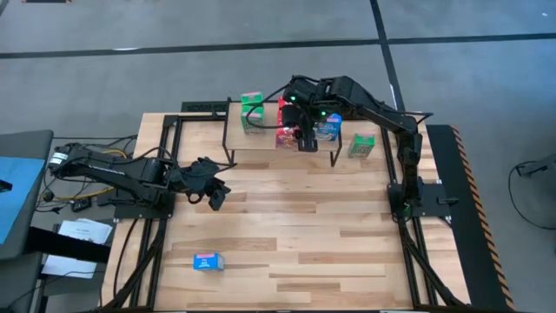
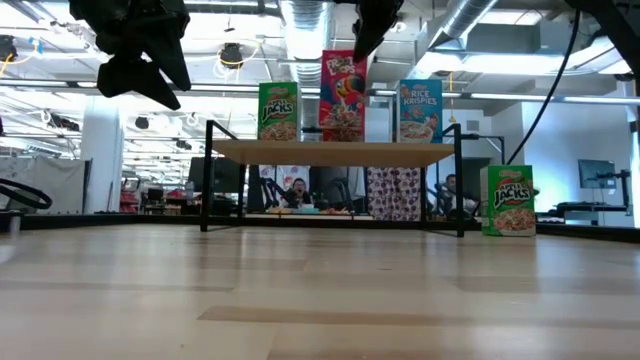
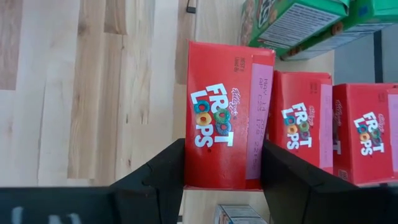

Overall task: Stack cereal on shelf
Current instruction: Put the red cereal box on the shelf aligned with the other red cereal boxes

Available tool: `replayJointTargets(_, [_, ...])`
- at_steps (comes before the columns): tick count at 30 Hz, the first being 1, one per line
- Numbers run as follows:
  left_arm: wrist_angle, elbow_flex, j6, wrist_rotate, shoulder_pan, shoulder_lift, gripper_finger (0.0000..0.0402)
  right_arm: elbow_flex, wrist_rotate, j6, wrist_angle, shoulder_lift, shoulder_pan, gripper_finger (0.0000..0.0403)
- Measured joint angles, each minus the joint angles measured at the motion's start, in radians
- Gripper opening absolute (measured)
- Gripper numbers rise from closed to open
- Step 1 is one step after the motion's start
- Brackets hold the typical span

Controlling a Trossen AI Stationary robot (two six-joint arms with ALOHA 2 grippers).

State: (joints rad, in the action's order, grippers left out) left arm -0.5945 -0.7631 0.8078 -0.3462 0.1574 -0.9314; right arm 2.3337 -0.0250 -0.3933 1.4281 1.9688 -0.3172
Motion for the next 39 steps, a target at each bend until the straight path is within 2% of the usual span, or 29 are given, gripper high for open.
replayJointTargets(17, [0.0,0.0,0.006,0.004,0.0,0.0,0.0179,0.0,-0.001,0.01,0.002,0.0,0.007,0.0203])
replayJointTargets(29, [0.0,0.0,0.008,0.01,0.0,0.0,0.0179,0.0,0.007,0.074,0.012,0.0,0.002,0.0204])
replayJointTargets(32, [-0.001,0.0,0.008,0.01,0.0,0.0,0.0179,0.0,0.049,0.12,0.042,0.0,0.015,0.0203])
replayJointTargets(39, [-0.001,0.0,0.008,0.01,0.0,0.0,0.0179,0.0,0.03,0.109,0.058,0.0,0.051,0.0205])
